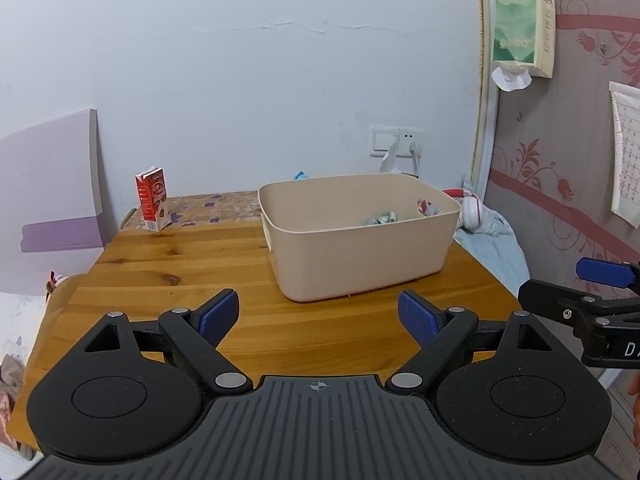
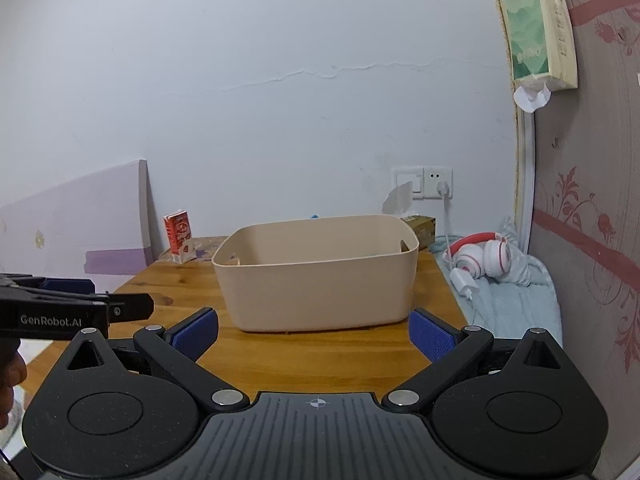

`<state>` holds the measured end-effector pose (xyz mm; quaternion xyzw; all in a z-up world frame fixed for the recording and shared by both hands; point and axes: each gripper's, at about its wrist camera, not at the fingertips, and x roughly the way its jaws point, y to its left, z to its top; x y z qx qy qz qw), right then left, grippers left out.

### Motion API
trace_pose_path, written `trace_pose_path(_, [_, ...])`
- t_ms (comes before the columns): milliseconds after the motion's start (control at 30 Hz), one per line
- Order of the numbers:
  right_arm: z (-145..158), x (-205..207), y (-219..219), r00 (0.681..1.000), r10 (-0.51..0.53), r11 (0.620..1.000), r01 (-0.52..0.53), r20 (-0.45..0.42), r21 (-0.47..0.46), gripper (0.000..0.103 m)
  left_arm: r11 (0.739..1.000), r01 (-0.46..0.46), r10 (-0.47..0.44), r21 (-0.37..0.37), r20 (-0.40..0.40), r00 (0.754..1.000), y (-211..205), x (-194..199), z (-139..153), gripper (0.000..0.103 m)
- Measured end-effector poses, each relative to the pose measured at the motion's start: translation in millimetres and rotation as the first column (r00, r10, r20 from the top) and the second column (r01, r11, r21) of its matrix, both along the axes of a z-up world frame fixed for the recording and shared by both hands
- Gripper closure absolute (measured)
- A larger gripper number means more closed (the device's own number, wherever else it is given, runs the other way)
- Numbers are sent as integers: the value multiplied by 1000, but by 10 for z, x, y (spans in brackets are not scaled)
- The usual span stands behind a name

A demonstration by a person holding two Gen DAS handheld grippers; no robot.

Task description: Organize objects

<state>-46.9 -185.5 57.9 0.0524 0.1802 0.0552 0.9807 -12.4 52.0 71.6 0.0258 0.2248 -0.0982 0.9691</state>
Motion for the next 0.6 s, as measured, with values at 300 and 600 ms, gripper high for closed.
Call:
trace_pose_path(300, [-46,-221,-42,1000,-10,1000,10,-10,8,0,1000,1,-1,-3,-22,1000,58,-184,-41,14])
trace_pose_path(600, [-89,-403,-84,1000,-22,1000,22,-15,-1,0,1000,15,-15,-11,-23,1000,69,-322,-110,14])
